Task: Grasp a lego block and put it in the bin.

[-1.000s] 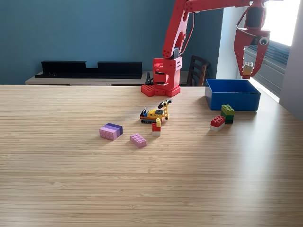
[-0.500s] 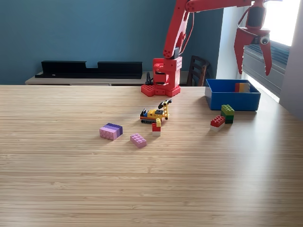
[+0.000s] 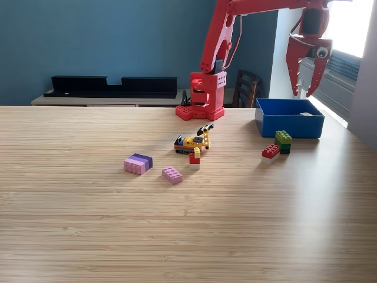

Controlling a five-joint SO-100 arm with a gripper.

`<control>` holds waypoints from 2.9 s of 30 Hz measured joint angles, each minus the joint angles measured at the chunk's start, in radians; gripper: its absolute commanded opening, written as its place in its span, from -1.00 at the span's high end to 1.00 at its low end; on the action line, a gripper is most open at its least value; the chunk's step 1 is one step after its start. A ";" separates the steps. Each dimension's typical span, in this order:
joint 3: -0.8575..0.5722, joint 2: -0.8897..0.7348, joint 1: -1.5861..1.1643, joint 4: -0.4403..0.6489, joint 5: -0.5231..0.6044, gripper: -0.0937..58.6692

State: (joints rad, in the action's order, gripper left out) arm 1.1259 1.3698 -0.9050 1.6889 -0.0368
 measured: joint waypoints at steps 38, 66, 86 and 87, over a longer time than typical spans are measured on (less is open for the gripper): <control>-0.035 0.000 0.641 0.000 -0.087 0.99; 0.067 0.003 1.166 -0.244 0.143 0.99; 0.230 0.009 1.351 -0.463 0.268 0.31; 0.241 0.009 1.338 -0.463 0.268 0.21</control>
State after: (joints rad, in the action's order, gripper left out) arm 1.3668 1.3790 0.4326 1.2257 0.2316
